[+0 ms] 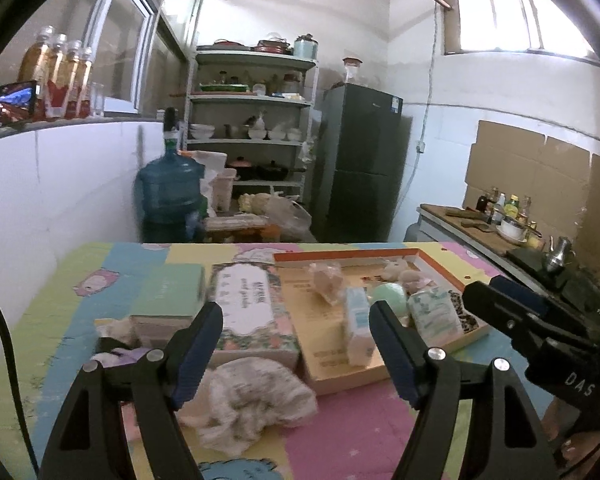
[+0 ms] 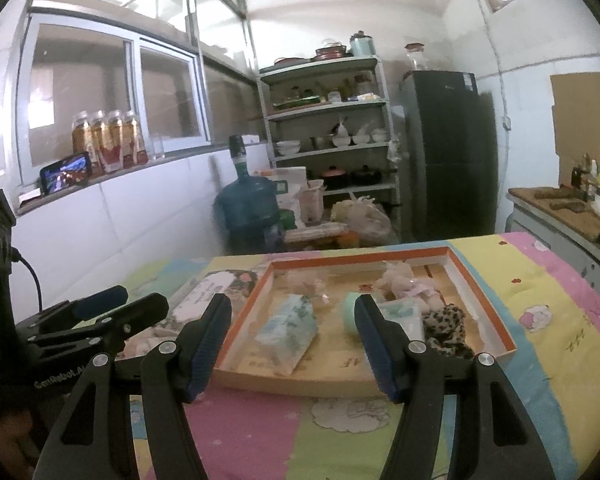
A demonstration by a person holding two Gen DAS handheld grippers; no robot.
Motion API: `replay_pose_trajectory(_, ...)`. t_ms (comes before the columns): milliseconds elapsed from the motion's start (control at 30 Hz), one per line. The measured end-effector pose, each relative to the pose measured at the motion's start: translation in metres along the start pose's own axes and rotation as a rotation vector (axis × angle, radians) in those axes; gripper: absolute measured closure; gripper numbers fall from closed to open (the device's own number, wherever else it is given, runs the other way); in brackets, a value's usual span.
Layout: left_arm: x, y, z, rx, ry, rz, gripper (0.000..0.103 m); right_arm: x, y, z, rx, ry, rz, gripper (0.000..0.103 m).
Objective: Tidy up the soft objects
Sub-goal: 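Withdraw both grippers from the box toward the remaining toys, then lower the right gripper onto the floral-dress doll and close on its dress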
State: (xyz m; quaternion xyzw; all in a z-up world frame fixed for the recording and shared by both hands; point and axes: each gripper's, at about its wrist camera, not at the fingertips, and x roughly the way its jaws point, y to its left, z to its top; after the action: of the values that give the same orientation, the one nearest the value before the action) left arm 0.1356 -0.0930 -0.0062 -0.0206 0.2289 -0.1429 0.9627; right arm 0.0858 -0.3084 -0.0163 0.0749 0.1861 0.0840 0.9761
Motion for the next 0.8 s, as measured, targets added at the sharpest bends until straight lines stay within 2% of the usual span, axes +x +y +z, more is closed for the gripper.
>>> replay_pose_trajectory(467, -0.046, 0.057, -0.015, -0.023, -0.033, 0.129, 0.028, 0.001, 0.061, -0.006, -0.028, -0.007, 0.083, 0.037)
replay_pose_trajectory(700, -0.065, 0.102, -0.031, -0.078, -0.042, 0.200, 0.028, 0.014, 0.091, -0.021, -0.034, 0.026, 0.132, 0.037)
replay_pose_trajectory(800, -0.069, 0.117, -0.039, -0.099, -0.038, 0.209, 0.028, 0.019, 0.099, -0.031, -0.044, 0.050, 0.143, 0.037)
